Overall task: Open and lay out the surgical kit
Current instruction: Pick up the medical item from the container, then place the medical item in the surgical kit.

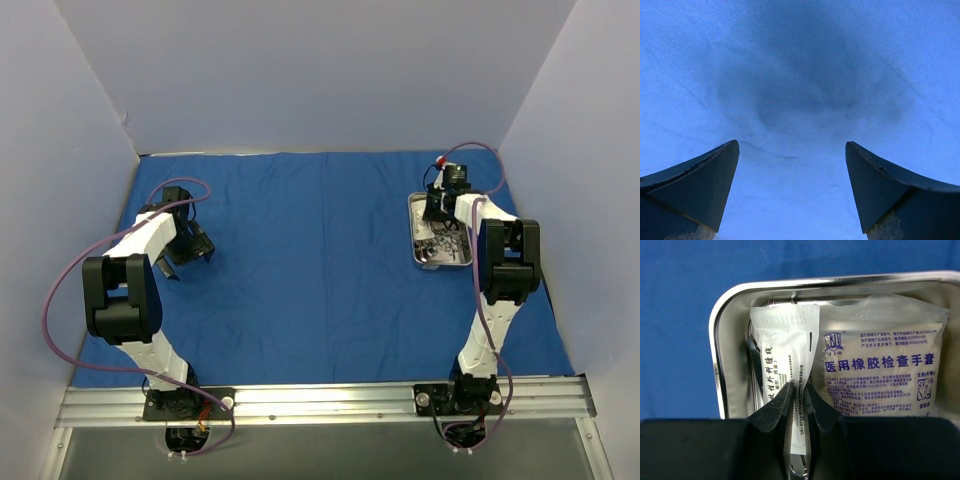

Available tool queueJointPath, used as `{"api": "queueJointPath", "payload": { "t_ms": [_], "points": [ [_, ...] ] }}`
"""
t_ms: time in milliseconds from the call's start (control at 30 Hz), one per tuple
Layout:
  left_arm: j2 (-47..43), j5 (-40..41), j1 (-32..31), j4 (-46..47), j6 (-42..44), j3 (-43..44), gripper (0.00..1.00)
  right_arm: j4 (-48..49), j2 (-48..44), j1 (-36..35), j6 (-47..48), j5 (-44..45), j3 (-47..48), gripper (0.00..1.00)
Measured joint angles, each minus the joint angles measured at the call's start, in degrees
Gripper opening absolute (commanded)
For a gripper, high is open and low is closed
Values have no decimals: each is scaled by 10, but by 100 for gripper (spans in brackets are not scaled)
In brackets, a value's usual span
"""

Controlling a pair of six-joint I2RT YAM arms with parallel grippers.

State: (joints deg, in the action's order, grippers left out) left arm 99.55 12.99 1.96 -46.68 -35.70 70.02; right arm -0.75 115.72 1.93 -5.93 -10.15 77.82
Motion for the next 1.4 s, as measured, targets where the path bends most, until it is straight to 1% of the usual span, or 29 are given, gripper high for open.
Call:
{"api": "queueJointPath", "payload": {
  "t_ms": [33, 67, 133, 167, 467, 633, 767, 900, 1000, 1133, 1400],
  "points": [
    [0, 0, 0, 0, 0, 0, 97, -1, 0, 0, 0, 0, 2, 8],
    [0, 0, 0, 0, 0, 0, 97, -3, 0, 0, 1, 1, 3, 4],
    [0, 0, 0, 0, 0, 0, 97, -8, 0, 0, 2, 2, 7, 2],
    [0, 0, 0, 0, 0, 0, 97, -10, -1, 0, 2, 3, 9, 0],
    [0, 0, -5, 0, 0, 0, 97, -44, -36, -2, 4, 23, 11, 0],
    [0, 0, -8, 0, 0, 0, 97, -65, -63, -9, 4, 35, 38, 0],
    [0, 0, -9, 0, 0, 0, 97, -68, -74, -33, 1, 38, 69, 0],
    [0, 0, -9, 0, 0, 0, 97, -58, -74, -71, -16, 21, 89, 0],
    [0, 0, -9, 0, 0, 0, 97, -45, -61, -97, -36, 0, 107, 0],
    [0, 0, -9, 0, 0, 0, 97, 1, -13, -125, -66, -29, 136, 0],
    [-13, 0, -11, 0, 2, 0, 97, 51, 100, -141, -110, -71, 154, 1]
  ]
}}
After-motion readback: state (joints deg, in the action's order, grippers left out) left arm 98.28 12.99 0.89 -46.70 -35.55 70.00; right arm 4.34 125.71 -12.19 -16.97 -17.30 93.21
